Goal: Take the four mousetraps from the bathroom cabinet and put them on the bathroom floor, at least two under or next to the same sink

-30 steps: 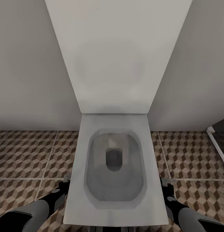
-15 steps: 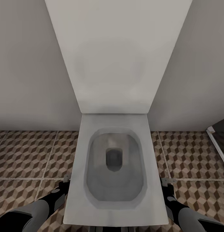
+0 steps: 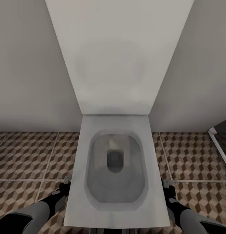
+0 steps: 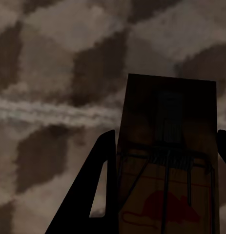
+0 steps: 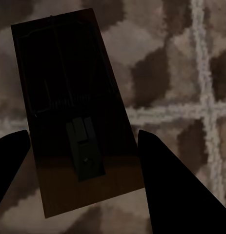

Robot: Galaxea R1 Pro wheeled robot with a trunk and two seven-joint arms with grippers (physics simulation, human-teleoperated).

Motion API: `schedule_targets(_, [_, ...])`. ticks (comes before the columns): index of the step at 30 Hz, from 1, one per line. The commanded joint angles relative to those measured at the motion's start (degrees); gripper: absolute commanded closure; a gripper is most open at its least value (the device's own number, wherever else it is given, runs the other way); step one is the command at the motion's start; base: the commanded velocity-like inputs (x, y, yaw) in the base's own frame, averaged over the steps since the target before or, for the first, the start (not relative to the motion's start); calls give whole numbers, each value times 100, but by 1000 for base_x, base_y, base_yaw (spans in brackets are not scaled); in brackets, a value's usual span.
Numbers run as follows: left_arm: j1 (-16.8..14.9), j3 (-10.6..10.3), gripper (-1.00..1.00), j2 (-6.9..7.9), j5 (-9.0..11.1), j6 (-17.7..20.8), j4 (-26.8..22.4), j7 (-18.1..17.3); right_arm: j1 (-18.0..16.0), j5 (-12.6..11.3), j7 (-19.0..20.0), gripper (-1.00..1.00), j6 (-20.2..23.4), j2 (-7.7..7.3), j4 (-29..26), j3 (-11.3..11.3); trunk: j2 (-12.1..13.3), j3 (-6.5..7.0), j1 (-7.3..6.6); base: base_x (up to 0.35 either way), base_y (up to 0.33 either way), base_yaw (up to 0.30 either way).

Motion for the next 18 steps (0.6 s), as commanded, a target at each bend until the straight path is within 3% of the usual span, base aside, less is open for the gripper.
schedule_targets(1, [-3, -45, 100, 1, 51, -19, 7, -10, -3, 61, -22, 100, -16, 0, 7, -43, -1, -3, -1, 0, 0, 0])
schedule_targets(18, [-3, -42, 100, 1, 49, -19, 7, -10, -3, 68, -22, 100, -16, 8, 7, -42, -1, -3, -1, 0, 0, 0])
